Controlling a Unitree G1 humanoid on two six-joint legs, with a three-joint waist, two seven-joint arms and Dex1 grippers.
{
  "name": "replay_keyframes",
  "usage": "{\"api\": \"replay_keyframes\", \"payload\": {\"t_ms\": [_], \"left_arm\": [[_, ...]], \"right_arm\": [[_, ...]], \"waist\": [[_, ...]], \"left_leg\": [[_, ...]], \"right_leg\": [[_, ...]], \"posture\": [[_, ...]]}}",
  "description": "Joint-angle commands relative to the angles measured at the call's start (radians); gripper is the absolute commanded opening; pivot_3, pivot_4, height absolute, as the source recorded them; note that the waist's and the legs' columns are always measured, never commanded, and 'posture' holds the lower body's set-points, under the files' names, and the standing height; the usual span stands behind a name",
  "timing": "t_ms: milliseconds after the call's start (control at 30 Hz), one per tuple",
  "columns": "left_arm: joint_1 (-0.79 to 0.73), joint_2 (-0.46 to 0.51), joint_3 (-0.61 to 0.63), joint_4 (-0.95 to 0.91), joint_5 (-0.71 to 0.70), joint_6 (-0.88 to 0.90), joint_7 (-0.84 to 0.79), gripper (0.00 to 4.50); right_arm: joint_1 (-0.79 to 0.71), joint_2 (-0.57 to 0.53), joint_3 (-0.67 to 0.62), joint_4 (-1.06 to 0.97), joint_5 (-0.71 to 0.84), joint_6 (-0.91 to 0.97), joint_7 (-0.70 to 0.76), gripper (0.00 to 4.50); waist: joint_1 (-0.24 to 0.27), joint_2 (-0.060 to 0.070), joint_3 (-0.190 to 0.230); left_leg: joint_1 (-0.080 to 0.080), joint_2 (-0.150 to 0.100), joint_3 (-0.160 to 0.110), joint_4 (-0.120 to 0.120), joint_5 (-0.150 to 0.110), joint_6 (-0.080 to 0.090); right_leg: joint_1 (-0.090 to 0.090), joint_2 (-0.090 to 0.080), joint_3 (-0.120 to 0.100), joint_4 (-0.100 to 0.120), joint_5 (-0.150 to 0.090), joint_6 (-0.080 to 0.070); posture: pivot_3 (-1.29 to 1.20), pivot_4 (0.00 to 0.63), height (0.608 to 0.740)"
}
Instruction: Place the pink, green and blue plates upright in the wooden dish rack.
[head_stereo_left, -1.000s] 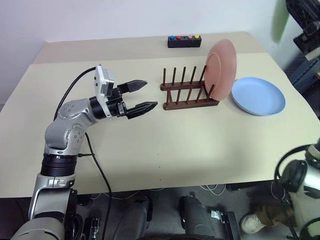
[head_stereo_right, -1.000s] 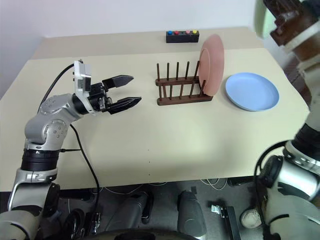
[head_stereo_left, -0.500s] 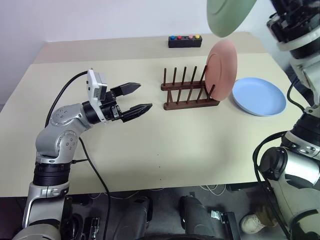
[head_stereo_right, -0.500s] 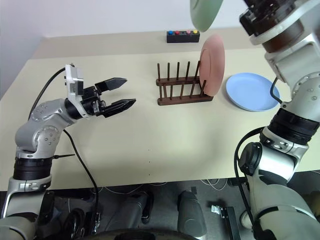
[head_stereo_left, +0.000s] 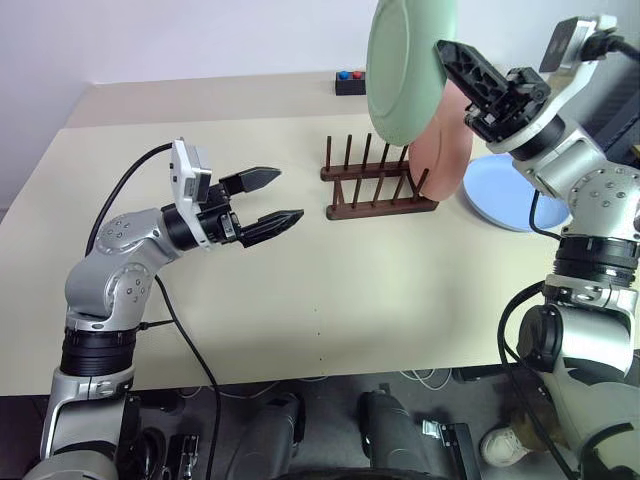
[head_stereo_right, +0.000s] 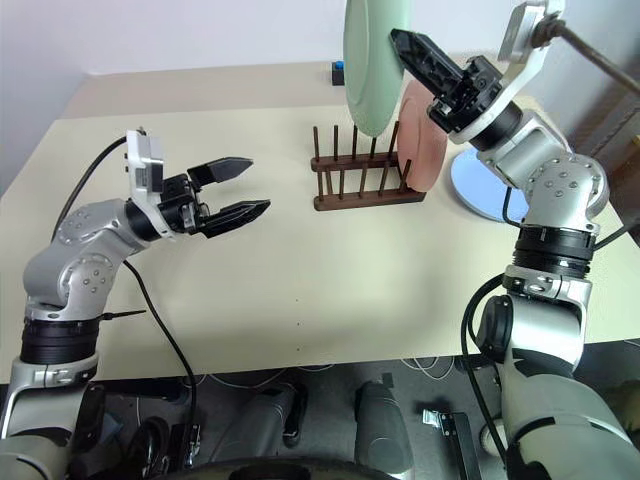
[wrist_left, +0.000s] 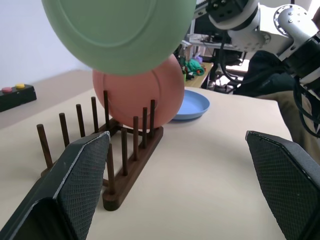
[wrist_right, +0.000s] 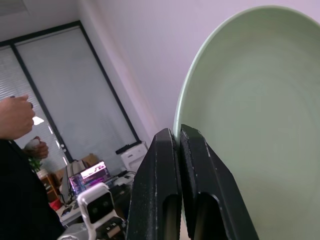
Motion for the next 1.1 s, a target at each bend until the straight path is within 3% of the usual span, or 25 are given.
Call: {"api": "replay_keyframes", "payload": {"t_ms": [33,1100], "left_arm": [[-0.002,0.011,0.022,-0.034,-0.017,-0.002,-0.001,4.50],[-0.006,0.007,0.021,-0.059,-0.035,0.022,0.011,4.50]], "right_arm": [[-0.004,0.013,0.006,0.014,-0.039,-0.044,0.043,0.05],[0.051,0.035,0.017,0.123,-0.244,-0.117,0.099,0.05]], "waist": [[-0.001,0.000,0.000],[0.000,0.000,0.000]], "left_leg": [[0.000,0.000,0.000,0.000,0.000,0.000],[0.000,0.000,0.000,0.000,0.000,0.000]], "right_leg": [[0.000,0.000,0.000,0.000,0.000,0.000],[0.000,0.000,0.000,0.000,0.000,0.000]], "posture": [[0.00,0.150,0.740],[0.00,0.150,0.740]]}}
